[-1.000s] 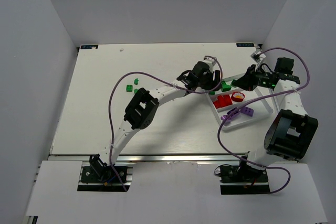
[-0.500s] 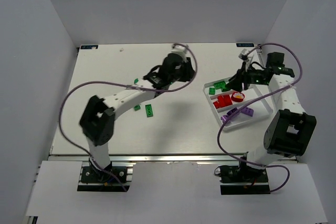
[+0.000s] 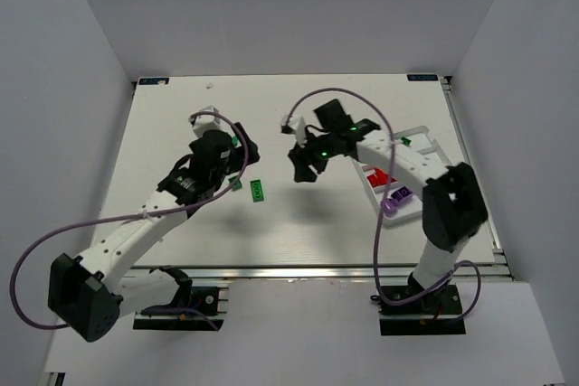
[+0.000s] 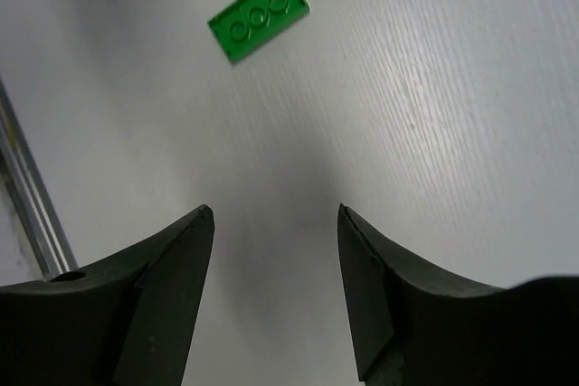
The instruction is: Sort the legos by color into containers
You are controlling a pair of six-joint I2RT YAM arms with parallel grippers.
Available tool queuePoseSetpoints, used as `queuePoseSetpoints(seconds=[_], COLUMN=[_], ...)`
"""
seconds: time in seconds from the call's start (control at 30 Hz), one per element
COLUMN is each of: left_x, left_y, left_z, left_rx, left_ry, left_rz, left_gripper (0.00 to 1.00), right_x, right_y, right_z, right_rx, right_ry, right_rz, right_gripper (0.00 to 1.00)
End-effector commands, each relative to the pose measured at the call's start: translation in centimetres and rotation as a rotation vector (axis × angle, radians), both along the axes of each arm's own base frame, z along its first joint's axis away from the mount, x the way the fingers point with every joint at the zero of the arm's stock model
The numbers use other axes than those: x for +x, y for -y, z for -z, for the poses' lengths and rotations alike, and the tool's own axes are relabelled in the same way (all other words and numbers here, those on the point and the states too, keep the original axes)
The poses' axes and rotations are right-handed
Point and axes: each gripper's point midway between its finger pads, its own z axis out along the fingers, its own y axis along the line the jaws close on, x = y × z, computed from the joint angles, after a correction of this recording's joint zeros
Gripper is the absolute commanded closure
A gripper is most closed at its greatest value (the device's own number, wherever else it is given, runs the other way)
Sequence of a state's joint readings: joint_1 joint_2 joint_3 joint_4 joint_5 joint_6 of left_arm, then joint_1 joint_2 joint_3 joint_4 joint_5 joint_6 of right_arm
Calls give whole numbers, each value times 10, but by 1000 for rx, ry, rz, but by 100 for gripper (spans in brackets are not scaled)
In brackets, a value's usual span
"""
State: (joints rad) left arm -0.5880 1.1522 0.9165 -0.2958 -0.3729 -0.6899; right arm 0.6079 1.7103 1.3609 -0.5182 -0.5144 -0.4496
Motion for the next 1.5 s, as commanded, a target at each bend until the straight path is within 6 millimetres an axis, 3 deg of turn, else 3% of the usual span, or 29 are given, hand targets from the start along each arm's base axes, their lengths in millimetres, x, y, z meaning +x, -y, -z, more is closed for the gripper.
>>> queuePoseSetpoints(seconds=[0.0,0.03,0.07,0.1,0.13,0.2,0.27,0.43,0.57,0.73,1.07,1.37,1.47], left_x=[-17,-25,-31,-35,-42,-52,-61,-77,-79,-76,-83,-83,-81], left_y=[-48,-59,-67,-77,-85,-96,-108,-123,-124,-122,-129,-128,-123], left_z=[-11,-8,-16,-20,-19,-29,-30,-33,-29,-29,-27,-26,-22], left_rx=[4,26,17,13,28,-3,-2,-22,-18,-19,-30,-38,-50], left_ry=[9,-10,8,20,9,37,42,66,57,62,60,55,50], left_rz=[-196,-227,-254,-303,-321,-356,-392,-427,-431,-427,-454,-452,-440], left_gripper=[2,2,2,2,2,2,2,2,2,2,2,2,2], right_x=[13,19,3,10,-1,0,-7,1,2,3,-3,-9,-6], right_y=[-50,-56,-69,-86,-101,-118,-132,-150,-154,-152,-155,-139,-132], right_z=[7,32,40,29,40,37,44,53,60,89,104,129,129], right_rx=[-45,-121,-166,-143,-164,-137,-144,-151,-157,-210,-204,-258,-266], right_ry=[-41,-47,-75,-85,-97,-59,-62,17,35,31,-33,-77,-72], right_rz=[242,300,300,358,346,367,378,483,509,500,475,440,428], right_gripper=[37,34,32,29,28,24,20,15,15,16,21,45,62])
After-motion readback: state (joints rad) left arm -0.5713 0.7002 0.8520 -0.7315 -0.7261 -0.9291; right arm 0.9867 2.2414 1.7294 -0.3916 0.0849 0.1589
